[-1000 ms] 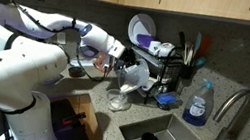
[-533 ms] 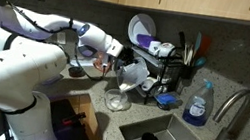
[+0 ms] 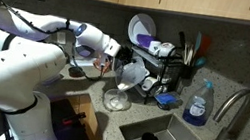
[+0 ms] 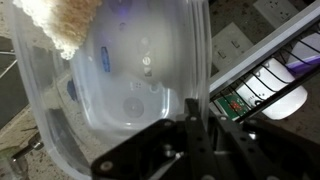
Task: Transfer the contents in the rectangular bowl to the circular one
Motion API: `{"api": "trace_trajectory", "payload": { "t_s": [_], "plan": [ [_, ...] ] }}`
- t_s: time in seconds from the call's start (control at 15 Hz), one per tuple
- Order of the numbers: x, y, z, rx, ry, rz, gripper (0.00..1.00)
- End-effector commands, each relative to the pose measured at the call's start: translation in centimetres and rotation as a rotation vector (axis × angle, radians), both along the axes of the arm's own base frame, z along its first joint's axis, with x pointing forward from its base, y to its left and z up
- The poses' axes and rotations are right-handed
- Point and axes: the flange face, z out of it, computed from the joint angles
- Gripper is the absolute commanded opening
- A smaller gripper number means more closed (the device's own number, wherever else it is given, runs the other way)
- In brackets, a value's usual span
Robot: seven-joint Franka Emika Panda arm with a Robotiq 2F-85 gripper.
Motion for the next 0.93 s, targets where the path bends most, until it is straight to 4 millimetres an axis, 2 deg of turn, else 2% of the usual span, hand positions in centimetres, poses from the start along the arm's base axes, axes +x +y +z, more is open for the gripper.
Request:
{"api": "trace_trajectory", "payload": {
  "t_s": [0.0, 0.87],
  "plan": [
    [-0.99, -0.23, -0.01, 0.014, -0.023, -0.013, 0.01],
    [-1.7, 0.46, -0.91, 0.017, -0.067, -0.002, 0.01]
  ]
}}
